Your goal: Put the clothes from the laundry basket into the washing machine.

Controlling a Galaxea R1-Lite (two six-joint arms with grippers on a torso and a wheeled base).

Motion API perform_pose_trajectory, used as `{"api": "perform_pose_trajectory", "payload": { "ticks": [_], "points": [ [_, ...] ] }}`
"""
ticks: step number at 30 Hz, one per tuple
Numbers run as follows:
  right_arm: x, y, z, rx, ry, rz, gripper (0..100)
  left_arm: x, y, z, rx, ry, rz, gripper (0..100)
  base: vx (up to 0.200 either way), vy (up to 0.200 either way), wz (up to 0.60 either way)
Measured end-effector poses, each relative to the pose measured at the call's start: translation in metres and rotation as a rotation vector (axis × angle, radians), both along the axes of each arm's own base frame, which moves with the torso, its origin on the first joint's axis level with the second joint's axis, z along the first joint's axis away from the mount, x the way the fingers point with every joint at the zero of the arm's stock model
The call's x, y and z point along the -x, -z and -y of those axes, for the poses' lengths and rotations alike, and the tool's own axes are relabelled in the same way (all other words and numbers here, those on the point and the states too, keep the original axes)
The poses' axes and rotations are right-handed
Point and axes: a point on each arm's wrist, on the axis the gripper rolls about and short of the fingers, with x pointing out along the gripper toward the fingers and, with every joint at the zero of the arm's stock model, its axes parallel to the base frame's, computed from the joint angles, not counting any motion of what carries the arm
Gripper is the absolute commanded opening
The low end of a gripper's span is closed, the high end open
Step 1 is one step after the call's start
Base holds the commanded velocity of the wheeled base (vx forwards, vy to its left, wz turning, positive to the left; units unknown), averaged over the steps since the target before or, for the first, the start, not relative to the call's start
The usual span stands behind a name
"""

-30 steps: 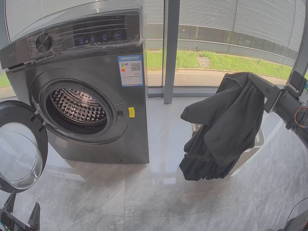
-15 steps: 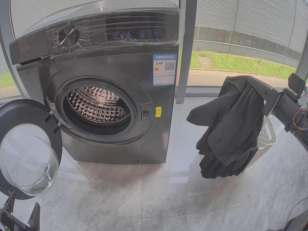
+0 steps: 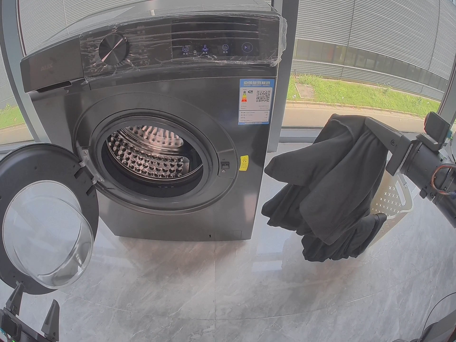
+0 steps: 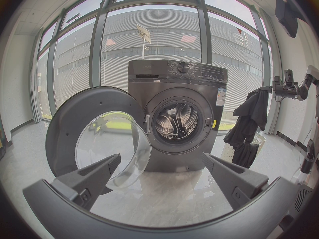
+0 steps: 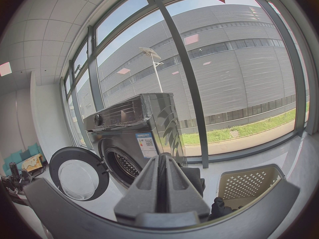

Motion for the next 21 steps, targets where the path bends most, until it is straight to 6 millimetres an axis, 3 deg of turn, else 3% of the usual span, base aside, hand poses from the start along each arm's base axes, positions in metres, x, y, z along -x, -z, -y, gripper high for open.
{"api": "perform_pose_trajectory", "payload": {
  "ticks": [10, 21],
  "points": [
    [0.0, -0.001, -0.0002, -0.003, -0.002, 0.005, 0, 0.0, 0.0, 0.0, 0.0, 0.0, 0.0, 100, 0.0, 0.0, 0.0],
    [-0.0009, 0.0008, -0.001, -0.001, -0.004, -0.001, 0, 0.0, 0.0, 0.0, 0.0, 0.0, 0.0, 100, 0.0, 0.2, 0.0]
  ]
}}
